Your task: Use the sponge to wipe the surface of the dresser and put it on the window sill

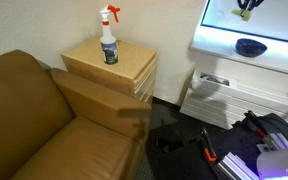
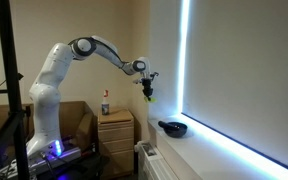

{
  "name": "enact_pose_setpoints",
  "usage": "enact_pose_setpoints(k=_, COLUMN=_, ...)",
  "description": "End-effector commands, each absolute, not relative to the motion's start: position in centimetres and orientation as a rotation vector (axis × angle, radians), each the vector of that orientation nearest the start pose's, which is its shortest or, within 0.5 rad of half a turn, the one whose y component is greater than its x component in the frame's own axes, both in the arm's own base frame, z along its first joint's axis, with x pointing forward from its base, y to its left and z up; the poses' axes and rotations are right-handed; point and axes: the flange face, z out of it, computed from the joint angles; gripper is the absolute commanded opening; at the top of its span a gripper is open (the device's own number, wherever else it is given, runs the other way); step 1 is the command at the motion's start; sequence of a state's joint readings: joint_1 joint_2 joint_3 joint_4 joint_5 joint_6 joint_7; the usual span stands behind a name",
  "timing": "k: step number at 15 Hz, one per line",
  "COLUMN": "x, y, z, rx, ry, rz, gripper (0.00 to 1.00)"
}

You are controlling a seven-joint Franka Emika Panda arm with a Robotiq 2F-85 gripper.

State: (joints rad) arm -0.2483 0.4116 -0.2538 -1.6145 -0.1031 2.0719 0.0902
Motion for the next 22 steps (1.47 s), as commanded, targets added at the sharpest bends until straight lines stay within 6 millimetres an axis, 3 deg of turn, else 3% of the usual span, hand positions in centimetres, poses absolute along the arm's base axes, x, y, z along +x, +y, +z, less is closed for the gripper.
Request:
enact_pose_setpoints(k=1, x=62.1, y=-32.8, z=33.9, rx=-3.206, ry=0.972, rz=0.063, gripper=0.04)
enact_pose_setpoints(k=5, x=64.8, y=-34.6, z=28.2, rx=-3.038, ry=1.134, rz=-0.031, gripper=0.04)
enact_pose_setpoints(k=8, x=67.0, y=-36.4, z=26.1, rx=-2.963, ry=1.242, rz=-0.18, gripper=0.04)
enact_pose_setpoints(k=10, x=67.3, y=-38.6, z=24.9, rx=-2.931, ry=1.326, rz=-0.261, gripper=0.04)
enact_pose_setpoints(k=12, x=67.9, y=-39.6, z=23.5, rx=-2.925, ry=1.39, rz=-0.307, gripper=0.04)
enact_pose_setpoints(k=22, x=66.7, y=-43.7, z=17.8, rx=-2.93, ry=1.503, rz=-0.197, gripper=0.04)
